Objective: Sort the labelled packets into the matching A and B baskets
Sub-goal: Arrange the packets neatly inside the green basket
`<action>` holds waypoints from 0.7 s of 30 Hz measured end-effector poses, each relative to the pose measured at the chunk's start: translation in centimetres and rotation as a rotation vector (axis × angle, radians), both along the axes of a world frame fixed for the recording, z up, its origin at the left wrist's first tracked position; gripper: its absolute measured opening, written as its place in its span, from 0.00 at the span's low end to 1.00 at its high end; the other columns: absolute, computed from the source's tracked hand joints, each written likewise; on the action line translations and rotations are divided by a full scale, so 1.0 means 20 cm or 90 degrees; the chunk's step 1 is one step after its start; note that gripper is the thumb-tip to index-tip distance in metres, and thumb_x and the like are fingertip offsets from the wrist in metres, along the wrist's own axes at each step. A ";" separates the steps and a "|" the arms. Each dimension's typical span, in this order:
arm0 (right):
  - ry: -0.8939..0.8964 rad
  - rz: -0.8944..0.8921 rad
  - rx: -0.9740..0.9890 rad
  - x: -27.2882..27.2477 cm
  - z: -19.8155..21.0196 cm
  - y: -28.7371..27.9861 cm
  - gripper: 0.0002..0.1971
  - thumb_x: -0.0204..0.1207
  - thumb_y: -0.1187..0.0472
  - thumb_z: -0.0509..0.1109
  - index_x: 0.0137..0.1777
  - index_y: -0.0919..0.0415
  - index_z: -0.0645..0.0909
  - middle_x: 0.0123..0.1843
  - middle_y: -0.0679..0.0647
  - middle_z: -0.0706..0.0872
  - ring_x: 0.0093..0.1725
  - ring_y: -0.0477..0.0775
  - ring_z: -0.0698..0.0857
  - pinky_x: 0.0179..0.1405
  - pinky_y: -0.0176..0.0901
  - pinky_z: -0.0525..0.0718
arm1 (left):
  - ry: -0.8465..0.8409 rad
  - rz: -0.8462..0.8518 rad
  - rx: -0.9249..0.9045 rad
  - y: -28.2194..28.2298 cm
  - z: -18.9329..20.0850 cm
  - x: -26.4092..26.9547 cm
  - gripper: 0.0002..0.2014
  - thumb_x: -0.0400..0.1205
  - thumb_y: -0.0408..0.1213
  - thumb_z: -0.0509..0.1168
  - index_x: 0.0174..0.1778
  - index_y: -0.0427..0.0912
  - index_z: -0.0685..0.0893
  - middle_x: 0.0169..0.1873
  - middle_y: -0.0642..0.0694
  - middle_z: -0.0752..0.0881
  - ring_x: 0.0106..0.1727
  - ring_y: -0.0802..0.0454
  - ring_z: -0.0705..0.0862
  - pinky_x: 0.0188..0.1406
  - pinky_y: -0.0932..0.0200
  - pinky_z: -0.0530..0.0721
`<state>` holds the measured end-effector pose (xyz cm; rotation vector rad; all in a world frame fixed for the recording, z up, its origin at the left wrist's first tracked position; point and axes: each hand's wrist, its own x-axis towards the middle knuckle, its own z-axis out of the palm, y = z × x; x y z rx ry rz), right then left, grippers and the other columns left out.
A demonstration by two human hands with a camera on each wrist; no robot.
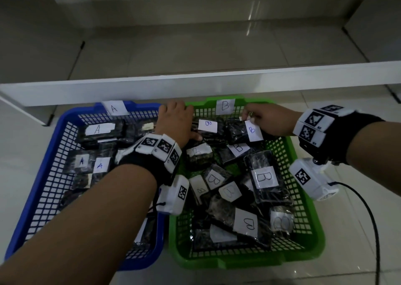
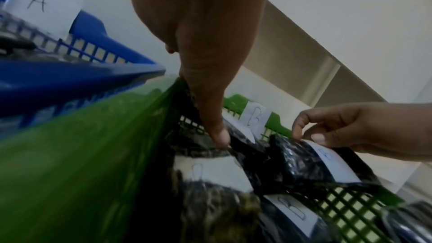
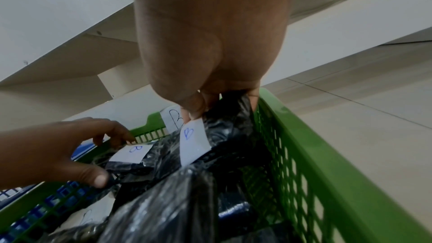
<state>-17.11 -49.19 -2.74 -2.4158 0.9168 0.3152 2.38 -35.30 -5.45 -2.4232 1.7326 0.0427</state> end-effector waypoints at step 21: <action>-0.157 -0.007 0.038 0.36 -0.02 0.20 0.16 0.77 0.63 0.70 0.64 0.59 0.77 0.57 0.53 0.82 0.55 0.54 0.81 0.49 0.39 0.76 | 0.334 0.296 -0.009 0.19 0.43 0.41 0.27 0.71 0.53 0.74 0.56 0.38 0.77 0.48 0.42 0.82 0.47 0.45 0.79 0.35 0.56 0.72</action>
